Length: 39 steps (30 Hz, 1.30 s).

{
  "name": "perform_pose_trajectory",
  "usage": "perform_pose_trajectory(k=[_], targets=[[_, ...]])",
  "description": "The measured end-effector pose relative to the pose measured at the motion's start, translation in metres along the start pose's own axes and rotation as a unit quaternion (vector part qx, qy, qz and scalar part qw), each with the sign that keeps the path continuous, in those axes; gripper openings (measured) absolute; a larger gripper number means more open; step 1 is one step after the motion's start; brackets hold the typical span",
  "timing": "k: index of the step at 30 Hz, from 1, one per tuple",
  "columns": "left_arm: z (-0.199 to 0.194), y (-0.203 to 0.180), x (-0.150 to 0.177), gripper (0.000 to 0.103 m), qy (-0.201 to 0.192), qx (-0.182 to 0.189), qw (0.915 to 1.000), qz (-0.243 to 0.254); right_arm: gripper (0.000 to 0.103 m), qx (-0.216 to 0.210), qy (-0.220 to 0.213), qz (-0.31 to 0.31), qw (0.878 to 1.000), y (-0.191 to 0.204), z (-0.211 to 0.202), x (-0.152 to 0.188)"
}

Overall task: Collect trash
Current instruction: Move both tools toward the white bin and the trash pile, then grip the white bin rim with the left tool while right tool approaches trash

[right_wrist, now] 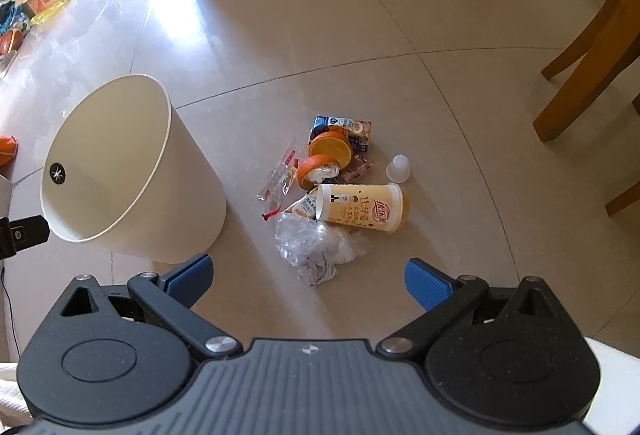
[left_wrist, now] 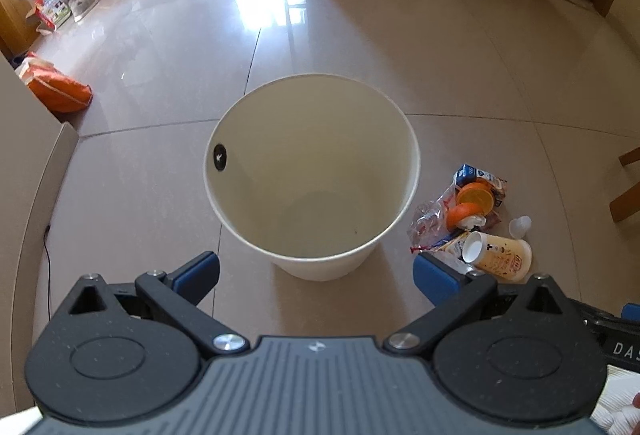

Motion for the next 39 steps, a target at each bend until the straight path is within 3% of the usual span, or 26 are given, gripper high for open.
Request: perform_pose_trajectory(k=[7, 13, 19, 27, 30, 37, 39], targets=[[0.013, 0.004, -0.007, 0.102, 0.000, 0.037, 0.9992, -0.014, 0.103, 0.001, -0.001, -0.001, 1.000, 0.000, 0.000, 0.001], [0.024, 0.019, -0.017, 0.102, -0.031, 0.014, 0.9994, 0.011, 0.103, 0.003, -0.001, 0.000, 1.000, 0.000, 0.001, 0.001], [0.047, 0.054, -0.026, 0.102, -0.058, 0.023, 0.9979, -0.015, 0.103, -0.003, -0.010, -0.003, 1.000, 0.001, 0.000, 0.000], [0.090, 0.094, -0.056, 0.101, -0.032, -0.006, 0.9986, -0.041, 0.103, -0.007, -0.024, -0.014, 1.000, 0.005, 0.004, -0.004], [0.108, 0.104, -0.072, 0.096, -0.030, -0.019, 0.9983, -0.045, 0.103, -0.007, -0.022, -0.014, 1.000, 0.007, 0.009, -0.004], [0.153, 0.117, -0.090, 0.062, 0.009, -0.024, 0.9971, -0.071, 0.103, 0.012, -0.018, -0.024, 0.999, 0.007, 0.020, 0.000], [0.164, 0.121, -0.087, 0.058, 0.020, -0.031, 0.9967, -0.073, 0.103, 0.019, -0.017, -0.028, 0.999, 0.007, 0.022, 0.000]])
Point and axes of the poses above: each gripper's, at about its wrist camera, not at the fingertips, and z roughly the way its jaws point, y to its left, x to its underside, the point moved 2 cm from there along z, roughly the way its jaws point, and after that the axes turned 5 degrees about x, right-handed, at the moved point
